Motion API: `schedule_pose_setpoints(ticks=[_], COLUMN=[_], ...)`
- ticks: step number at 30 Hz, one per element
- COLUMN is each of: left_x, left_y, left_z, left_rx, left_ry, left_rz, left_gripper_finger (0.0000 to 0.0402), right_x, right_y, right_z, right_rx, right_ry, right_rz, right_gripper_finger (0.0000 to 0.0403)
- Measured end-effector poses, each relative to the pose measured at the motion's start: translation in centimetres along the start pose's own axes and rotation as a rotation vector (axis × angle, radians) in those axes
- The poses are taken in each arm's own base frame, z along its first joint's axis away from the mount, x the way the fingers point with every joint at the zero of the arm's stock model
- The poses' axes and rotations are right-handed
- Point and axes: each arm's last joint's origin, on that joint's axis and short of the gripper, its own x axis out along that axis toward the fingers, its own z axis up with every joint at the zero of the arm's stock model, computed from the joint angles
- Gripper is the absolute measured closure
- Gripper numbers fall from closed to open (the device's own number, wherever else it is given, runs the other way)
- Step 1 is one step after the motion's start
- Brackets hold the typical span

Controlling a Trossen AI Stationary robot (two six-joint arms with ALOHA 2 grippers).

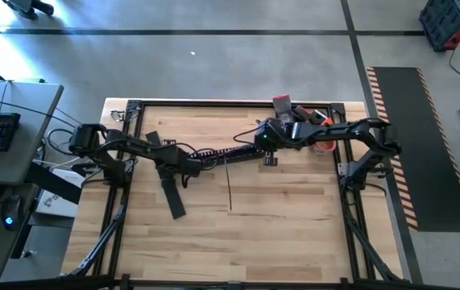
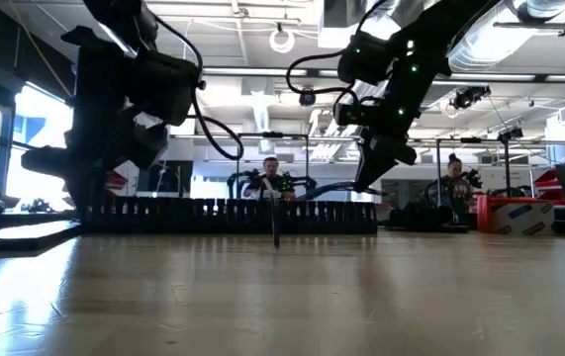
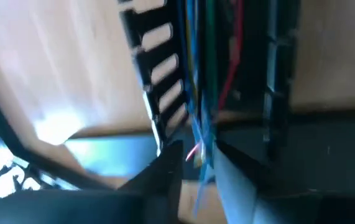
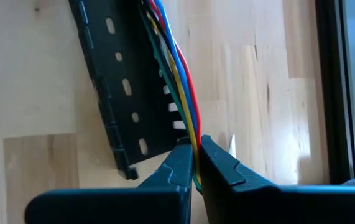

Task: Ziptie cables
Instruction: Put the zip tied cables into the black cable duct, then close the black cable duct with the black cable duct cover

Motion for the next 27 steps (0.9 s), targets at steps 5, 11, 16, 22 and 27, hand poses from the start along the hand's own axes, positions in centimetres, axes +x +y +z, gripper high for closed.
schedule_pose_setpoints(ticks=[5,11,16,22,27], left_x=[-1.7,-4.2,-5.7,-6.4,-6.9], left_y=[0.8,1.3,0.6,-0.5,-1.7], left_z=[0.4,1.2,1.9,2.7,2.6], left_rx=[-0.06,-0.125,-0.144,-0.2,-0.266], left_ry=[-0.014,-0.113,-0.241,-0.355,-0.38], left_rz=[0.024,0.08,0.064,0.031,-0.008], left_gripper_finger=[0.0282,0.0275,0.0275,0.0275,0.0275], right_x=[0.0,0.0,0.2,0.4,0.3], right_y=[0.0,0.4,0.4,0.3,0.2], right_z=[0.3,0.0,-0.7,-0.8,-0.7], right_rx=[0.0,-0.037,-0.038,-0.061,-0.068], right_ry=[-0.054,-0.041,0.02,0.024,0.028], right_rz=[0.055,0.142,0.164,0.172,0.179], right_gripper_finger=[0.0403,0.0403,0.0403,0.0362,0.0261])
